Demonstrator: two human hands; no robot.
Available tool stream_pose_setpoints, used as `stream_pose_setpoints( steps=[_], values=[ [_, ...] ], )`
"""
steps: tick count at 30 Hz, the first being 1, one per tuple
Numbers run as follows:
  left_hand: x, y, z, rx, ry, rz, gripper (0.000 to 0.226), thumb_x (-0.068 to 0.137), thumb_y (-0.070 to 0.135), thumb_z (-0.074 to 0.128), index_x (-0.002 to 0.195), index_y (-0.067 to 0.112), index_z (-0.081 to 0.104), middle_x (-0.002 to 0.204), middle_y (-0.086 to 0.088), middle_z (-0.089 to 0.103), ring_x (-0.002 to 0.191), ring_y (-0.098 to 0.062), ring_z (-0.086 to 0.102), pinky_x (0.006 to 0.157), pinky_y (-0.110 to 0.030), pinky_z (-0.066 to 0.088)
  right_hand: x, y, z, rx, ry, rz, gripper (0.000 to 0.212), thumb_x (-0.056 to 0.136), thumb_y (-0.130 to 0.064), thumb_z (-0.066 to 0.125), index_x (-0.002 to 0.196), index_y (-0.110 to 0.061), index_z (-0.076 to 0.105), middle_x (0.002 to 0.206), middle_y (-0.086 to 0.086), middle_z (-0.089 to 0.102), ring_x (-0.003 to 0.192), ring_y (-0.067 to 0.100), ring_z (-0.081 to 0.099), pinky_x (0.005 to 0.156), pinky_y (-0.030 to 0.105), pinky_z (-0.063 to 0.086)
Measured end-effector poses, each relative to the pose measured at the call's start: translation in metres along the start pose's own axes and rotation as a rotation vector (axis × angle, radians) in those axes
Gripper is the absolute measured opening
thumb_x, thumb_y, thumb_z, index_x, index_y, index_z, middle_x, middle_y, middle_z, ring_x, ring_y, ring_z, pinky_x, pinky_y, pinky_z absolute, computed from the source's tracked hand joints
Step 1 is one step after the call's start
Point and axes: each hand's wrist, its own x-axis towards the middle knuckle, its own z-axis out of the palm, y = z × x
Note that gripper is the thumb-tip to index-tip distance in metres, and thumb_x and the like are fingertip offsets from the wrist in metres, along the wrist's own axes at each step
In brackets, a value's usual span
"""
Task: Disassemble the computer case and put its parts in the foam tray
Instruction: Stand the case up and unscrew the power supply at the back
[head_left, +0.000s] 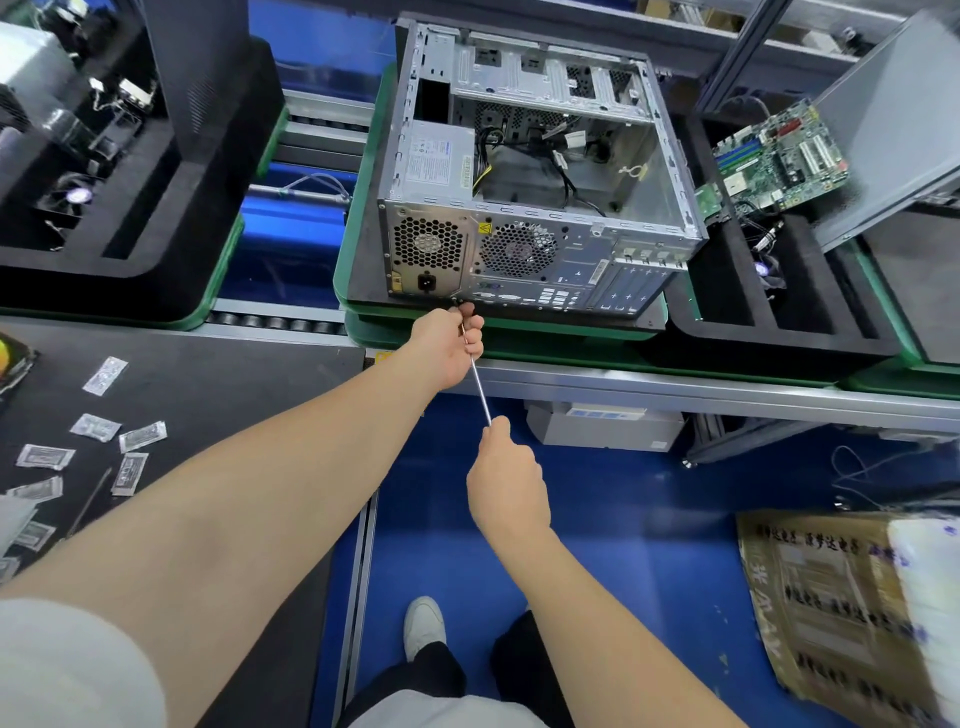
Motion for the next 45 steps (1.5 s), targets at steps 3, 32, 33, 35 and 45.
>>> stream_pose_setpoints(
  steps=[3,32,33,35,45],
  values=[
    [0.000,-0.003,0.002,0.002,0.030,0.019,0.038,0.113,0.016,0.026,0.089,0.013,0.054,0.068,-0.002,0.047,0.044,-0.008,0.028,0.047,-0.022,0.019,0.000,0.000,0.010,-0.057,0.054,-0.021,0.016,0.115,-0.029,0.027,0.103,-0.020,0.027,0.069,0.000,0.043,0.055,0.016,0.039,0.045,0.033,0.025],
    [0.009,0.012,-0.014,0.040,-0.083,-0.088,0.041,0.113,0.020,0.023,0.086,0.014,0.052,0.064,0.000,0.045,0.037,-0.008,0.028,0.039,-0.021,0.022,-0.001,-0.020,-0.014,0.402,-0.312,0.052,0.021,0.111,-0.024,0.039,0.092,-0.031,0.044,0.083,-0.006,0.040,0.062,0.006,0.032,0.053,0.024,0.029],
    [0.008,0.010,-0.013,0.042,-0.075,-0.075,0.041,0.114,0.020,0.022,0.086,0.015,0.051,0.065,0.000,0.044,0.037,-0.008,0.028,0.040,-0.020,0.021,0.000,-0.019,-0.009,0.253,-0.234,0.047,0.016,0.112,-0.021,0.041,0.098,-0.027,0.044,0.085,-0.005,0.040,0.064,0.006,0.031,0.052,0.023,0.027],
    [0.006,0.007,-0.010,0.048,-0.057,-0.053,0.041,0.114,0.020,0.021,0.086,0.015,0.050,0.066,-0.001,0.043,0.037,-0.008,0.029,0.042,-0.020,0.021,0.000,-0.016,-0.001,0.172,-0.083,0.062,0.015,0.115,-0.025,0.035,0.103,-0.020,0.041,0.080,-0.002,0.043,0.062,0.011,0.036,0.049,0.028,0.027],
    [0.004,0.011,-0.002,0.059,0.042,-0.067,0.037,0.112,0.017,0.030,0.082,0.015,0.050,0.068,0.000,0.044,0.040,-0.008,0.022,0.034,-0.021,0.018,0.002,-0.010,-0.014,0.678,-0.344,0.069,0.015,0.106,-0.020,0.046,0.105,-0.009,0.056,0.077,0.014,0.065,0.047,0.026,0.049,0.051,0.035,0.045]
  ],
)
